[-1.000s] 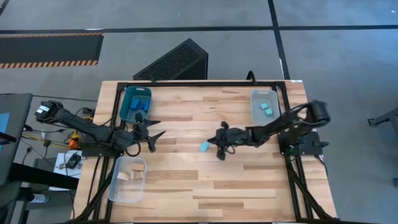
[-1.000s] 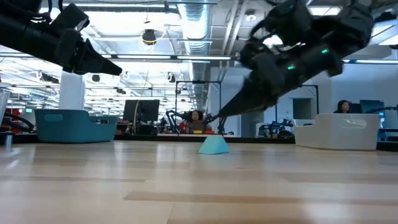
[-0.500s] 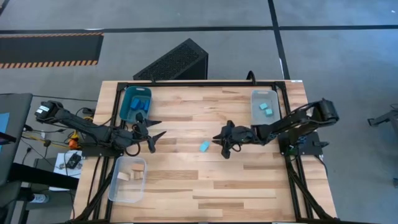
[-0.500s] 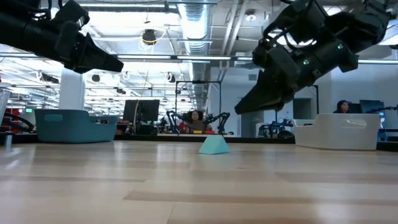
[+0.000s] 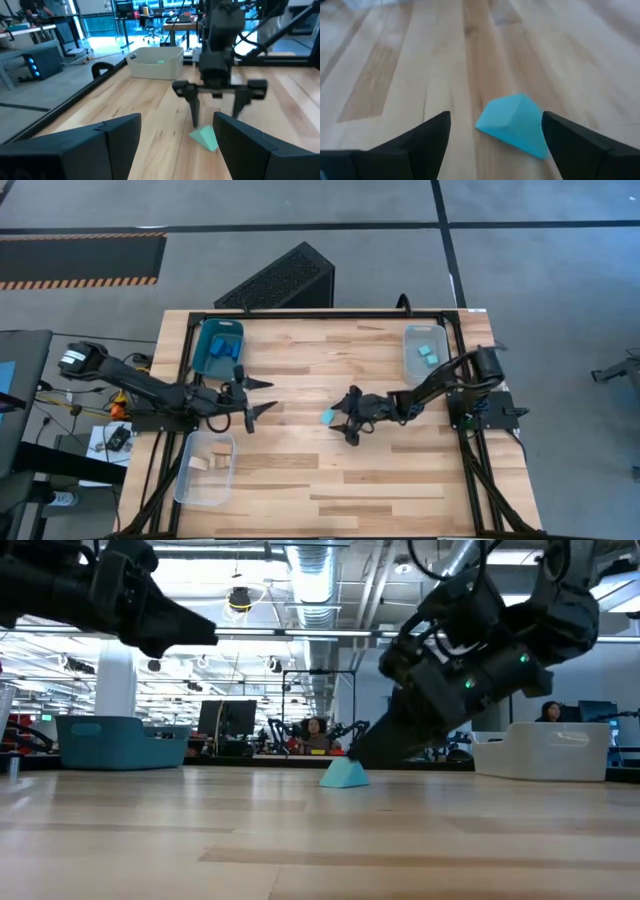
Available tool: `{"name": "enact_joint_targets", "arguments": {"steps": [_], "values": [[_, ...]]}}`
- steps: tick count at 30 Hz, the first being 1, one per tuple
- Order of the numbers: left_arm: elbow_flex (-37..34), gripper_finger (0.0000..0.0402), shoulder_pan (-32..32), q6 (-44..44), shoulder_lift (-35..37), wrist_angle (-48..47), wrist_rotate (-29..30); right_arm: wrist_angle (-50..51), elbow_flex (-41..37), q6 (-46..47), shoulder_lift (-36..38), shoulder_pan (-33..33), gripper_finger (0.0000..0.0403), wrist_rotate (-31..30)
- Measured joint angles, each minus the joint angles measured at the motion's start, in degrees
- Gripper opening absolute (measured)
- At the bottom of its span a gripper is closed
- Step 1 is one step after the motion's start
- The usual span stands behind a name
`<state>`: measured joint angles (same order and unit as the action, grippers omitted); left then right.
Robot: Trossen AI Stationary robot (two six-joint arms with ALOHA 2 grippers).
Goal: Sort & place blocks by color
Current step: Put the light blue block into the grey bin
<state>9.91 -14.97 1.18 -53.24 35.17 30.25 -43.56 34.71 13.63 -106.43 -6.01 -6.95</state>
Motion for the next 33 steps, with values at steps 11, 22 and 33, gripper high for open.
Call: {"name": "enact_joint_targets", "arguments": {"steps": [11,22,33], "values": [[0.33,0.0238,3.32,-0.88,-11.48,9.49,-3.93,0.6,2.96,-0.31,-5.53,0.07,0.024,0.72],[0.59,0.0238,6.01,1.04,-17.83,12.93,-6.54,1.7,2.88,-0.38,-5.53,0.13,0.0011,0.88],[0.61,0.0238,6.37,0.4,-19.88,13.24,-7.05,1.59,2.81,-0.66,-4.76,1.57,0.0113,1.82]]}}
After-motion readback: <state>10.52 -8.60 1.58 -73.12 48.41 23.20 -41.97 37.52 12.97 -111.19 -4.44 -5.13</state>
